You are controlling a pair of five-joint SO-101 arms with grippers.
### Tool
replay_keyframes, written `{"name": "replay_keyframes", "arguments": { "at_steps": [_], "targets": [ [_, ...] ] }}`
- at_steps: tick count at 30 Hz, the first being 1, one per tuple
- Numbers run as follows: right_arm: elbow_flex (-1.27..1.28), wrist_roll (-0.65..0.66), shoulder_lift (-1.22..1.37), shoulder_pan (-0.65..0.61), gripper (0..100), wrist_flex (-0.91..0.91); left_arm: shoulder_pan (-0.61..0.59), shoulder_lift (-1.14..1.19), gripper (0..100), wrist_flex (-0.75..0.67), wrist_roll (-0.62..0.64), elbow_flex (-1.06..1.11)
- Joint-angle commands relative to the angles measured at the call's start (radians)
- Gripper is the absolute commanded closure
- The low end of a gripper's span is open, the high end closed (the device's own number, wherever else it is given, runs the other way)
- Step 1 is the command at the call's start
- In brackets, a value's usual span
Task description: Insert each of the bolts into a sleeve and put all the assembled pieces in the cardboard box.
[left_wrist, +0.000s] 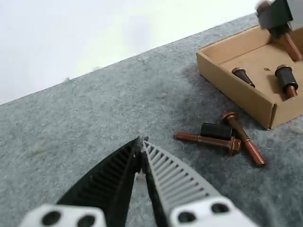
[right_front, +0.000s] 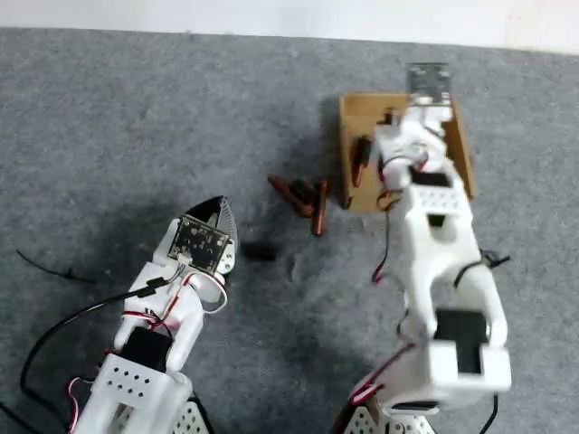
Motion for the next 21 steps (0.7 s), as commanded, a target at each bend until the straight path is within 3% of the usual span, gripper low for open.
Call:
{"name": "replay_keyframes", "arguments": {
  "at_steps": [1,7,14,21],
  "targets": [
    [-0.143,-0.041,0.102,0.03,99.3,-0.035,-0.016,-0.005,99,-0.021,-0.008,-0.01],
    [-0.163,-0.044,0.282,0.028,99.1,-0.039,-0.016,-0.005,99,-0.023,-0.008,-0.012],
    [-0.162,-0.043,0.305,0.022,98.5,-0.036,-0.015,-0.005,99,-0.023,-0.008,-0.01],
    [-0.157,-0.043,0.302,0.013,80.1,-0.035,-0.015,-0.005,99,-0.023,-0.008,-0.01]
  ]
}}
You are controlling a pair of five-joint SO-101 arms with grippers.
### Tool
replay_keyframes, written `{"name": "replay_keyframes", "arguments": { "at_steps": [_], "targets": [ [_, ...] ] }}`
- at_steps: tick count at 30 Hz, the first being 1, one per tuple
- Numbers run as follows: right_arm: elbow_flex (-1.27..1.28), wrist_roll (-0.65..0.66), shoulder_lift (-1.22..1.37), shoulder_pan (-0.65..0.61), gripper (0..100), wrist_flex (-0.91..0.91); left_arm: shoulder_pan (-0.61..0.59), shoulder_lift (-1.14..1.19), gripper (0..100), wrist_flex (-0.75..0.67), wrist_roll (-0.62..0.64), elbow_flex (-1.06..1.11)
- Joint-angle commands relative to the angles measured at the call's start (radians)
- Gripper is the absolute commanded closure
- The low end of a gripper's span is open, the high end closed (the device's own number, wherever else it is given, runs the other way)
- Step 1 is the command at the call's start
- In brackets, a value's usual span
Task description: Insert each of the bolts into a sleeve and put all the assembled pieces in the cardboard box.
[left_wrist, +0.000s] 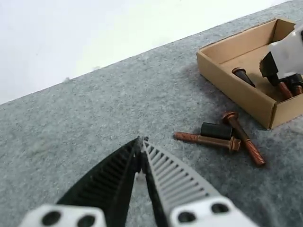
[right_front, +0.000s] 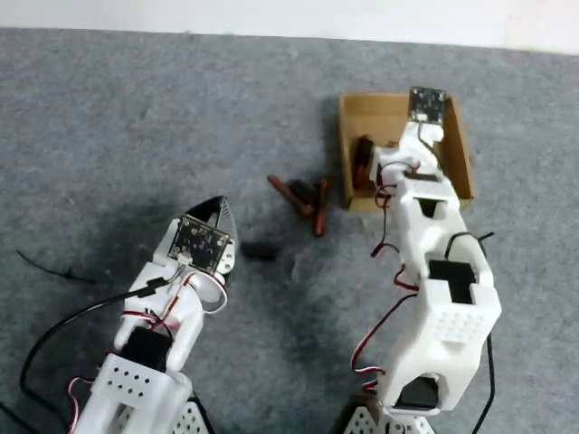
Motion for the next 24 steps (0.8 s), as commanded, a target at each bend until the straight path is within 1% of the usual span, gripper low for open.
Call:
{"name": "replay_keyframes", "arguments": {
  "at_steps": [1,7,11,20,24],
  "targets": [
    [-0.048,-0.006,-0.024,-0.007,79.5,-0.016,-0.015,-0.005,99,-0.023,-0.008,-0.01],
    [-0.047,-0.005,-0.039,-0.012,79.5,-0.015,-0.015,-0.005,99,-0.023,-0.008,-0.012],
    [0.012,-0.005,-0.142,-0.036,79.5,0.025,-0.016,-0.005,99,-0.023,-0.008,-0.015],
    [0.314,-0.003,-0.495,-0.278,79.5,0.05,-0.021,-0.008,99,-0.023,-0.008,-0.016],
    [0.41,-0.002,-0.598,-0.349,79.6,0.05,-0.038,-0.01,99,-0.023,-0.005,-0.016]
  ]
}}
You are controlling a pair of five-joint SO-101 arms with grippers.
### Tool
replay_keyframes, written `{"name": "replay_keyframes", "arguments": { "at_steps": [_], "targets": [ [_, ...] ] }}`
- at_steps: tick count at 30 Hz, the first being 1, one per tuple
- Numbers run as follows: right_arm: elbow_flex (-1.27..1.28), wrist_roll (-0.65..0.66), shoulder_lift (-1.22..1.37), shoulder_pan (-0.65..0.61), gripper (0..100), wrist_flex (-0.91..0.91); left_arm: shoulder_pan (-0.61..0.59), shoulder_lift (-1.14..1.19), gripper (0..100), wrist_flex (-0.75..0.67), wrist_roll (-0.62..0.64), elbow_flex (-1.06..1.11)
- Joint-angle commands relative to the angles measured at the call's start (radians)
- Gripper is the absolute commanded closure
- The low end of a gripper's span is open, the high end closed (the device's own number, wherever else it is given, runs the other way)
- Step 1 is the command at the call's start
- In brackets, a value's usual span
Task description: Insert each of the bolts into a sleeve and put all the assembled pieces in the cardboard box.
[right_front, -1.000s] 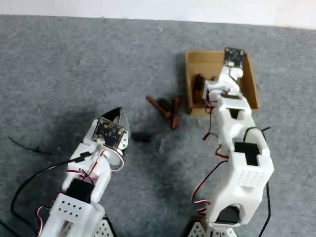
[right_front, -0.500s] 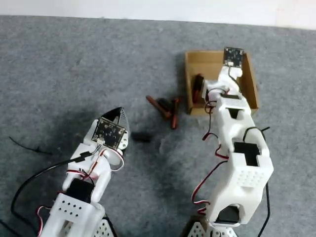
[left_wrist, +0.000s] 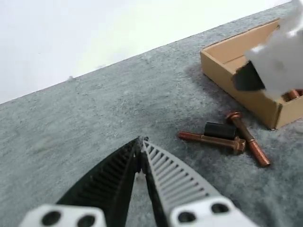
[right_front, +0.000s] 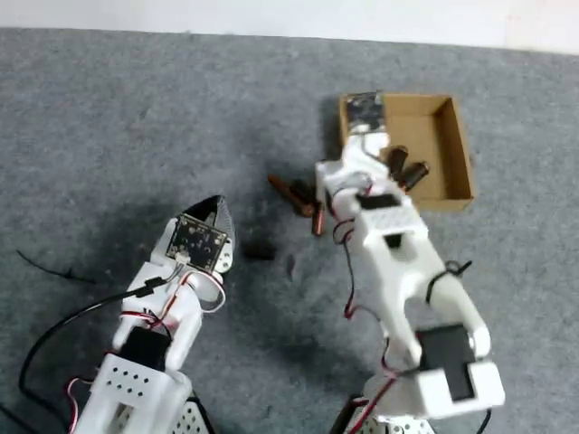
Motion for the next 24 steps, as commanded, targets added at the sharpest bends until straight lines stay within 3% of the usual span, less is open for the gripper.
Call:
{"name": "replay_keyframes", "arguments": {
  "at_steps": [1,4,9,18,24],
  "targets": [
    [0.044,-0.002,-0.111,-0.062,79.6,0.004,-0.008,-0.01,99,-0.023,-0.005,-0.016],
    [0.061,0.011,-0.094,-0.079,79.6,0.004,-0.005,-0.007,99,-0.023,-0.005,-0.015],
    [0.025,0.155,0.013,-0.136,79.6,0.002,-0.004,-0.007,99,-0.023,-0.005,-0.015],
    [-0.234,0.164,0.317,-0.159,79.6,0.008,-0.008,-0.013,99,-0.023,-0.005,-0.018],
    [-0.266,0.164,0.355,-0.124,79.6,0.008,-0.01,-0.012,99,-0.021,-0.006,-0.03]
  ]
}}
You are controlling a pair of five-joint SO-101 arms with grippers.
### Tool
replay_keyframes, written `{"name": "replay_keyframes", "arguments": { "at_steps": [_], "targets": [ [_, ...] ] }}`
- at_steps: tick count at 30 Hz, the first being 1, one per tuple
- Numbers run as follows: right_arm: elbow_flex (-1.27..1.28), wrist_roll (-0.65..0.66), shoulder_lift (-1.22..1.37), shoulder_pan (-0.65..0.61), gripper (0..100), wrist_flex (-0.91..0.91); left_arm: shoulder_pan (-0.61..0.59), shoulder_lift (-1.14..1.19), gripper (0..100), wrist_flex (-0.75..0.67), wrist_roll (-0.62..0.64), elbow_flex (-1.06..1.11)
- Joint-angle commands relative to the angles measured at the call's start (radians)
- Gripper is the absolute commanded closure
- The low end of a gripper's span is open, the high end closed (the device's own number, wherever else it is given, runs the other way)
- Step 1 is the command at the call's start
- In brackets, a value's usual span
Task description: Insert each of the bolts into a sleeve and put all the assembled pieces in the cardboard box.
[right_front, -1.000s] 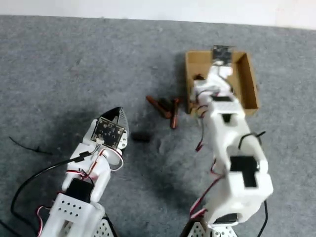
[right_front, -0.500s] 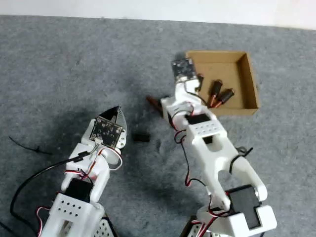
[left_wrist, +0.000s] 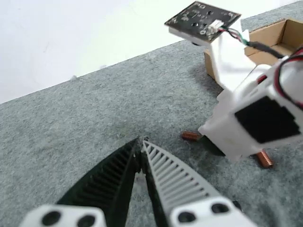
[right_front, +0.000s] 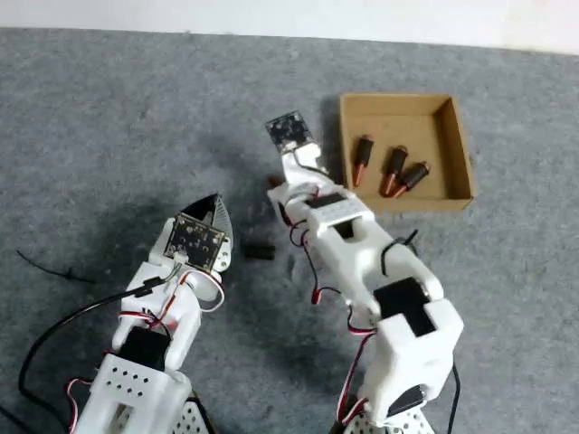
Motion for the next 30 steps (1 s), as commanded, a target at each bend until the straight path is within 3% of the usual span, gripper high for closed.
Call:
{"name": "replay_keyframes", "arguments": {
  "at_steps": [1,27,30],
  "targets": [
    [-0.053,0.012,-0.008,0.028,79.6,0.005,-0.01,-0.012,99,-0.018,-0.006,-0.03],
    [-0.188,0.014,0.131,0.104,79.6,0.01,-0.01,-0.008,99,-0.017,-0.008,-0.028],
    [-0.191,0.014,0.131,0.104,79.6,0.107,-0.01,-0.008,99,-0.018,-0.008,-0.028]
  ]
}}
